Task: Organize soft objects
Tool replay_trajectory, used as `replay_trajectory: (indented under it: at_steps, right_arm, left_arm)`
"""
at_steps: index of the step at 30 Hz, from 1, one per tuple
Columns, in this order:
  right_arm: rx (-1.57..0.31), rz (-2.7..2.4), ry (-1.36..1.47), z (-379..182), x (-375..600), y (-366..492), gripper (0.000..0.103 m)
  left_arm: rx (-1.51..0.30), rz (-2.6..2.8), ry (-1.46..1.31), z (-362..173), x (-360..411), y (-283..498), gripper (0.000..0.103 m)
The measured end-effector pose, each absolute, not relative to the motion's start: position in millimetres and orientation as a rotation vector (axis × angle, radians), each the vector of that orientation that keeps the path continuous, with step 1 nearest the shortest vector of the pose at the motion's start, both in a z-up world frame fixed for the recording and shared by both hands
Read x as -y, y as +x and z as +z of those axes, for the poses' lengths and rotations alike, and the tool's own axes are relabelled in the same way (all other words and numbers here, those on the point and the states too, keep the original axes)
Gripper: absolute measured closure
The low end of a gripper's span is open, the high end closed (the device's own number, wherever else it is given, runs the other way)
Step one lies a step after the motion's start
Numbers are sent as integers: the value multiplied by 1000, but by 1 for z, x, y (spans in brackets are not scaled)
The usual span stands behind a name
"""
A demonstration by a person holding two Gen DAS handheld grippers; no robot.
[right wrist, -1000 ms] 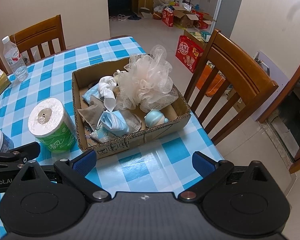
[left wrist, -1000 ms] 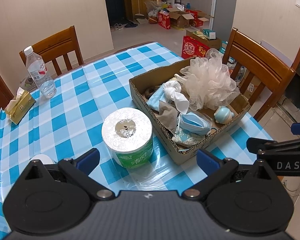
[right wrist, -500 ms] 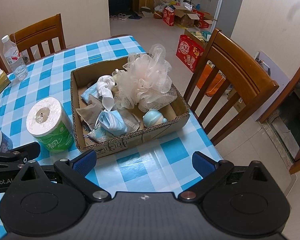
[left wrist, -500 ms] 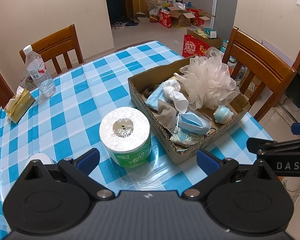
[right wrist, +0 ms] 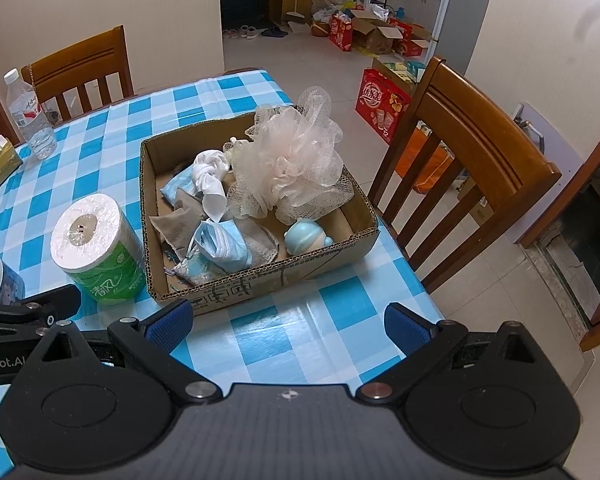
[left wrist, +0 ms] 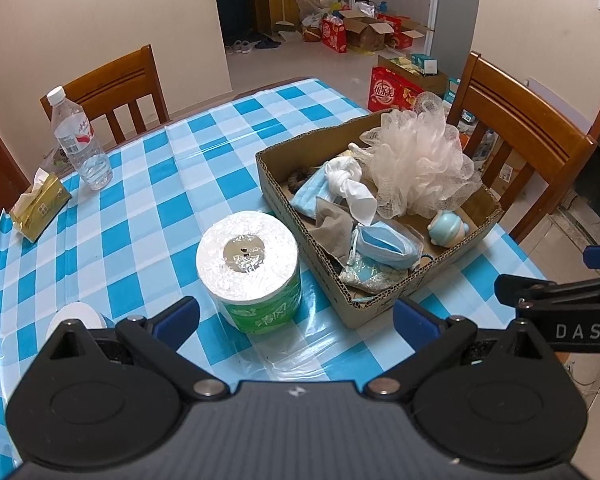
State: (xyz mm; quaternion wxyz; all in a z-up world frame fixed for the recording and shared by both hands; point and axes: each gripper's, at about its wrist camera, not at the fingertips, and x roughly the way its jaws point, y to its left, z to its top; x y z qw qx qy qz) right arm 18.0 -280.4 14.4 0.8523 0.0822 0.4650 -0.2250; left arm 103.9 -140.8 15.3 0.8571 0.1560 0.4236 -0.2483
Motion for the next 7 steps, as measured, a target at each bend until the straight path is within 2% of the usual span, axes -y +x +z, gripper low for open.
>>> replay_trajectory:
  at_steps: [7]
  right_arm:
    - [-981, -472, 170, 13, 283, 19, 0]
  left_arm:
    - [-894, -518, 326, 12, 142, 104, 1]
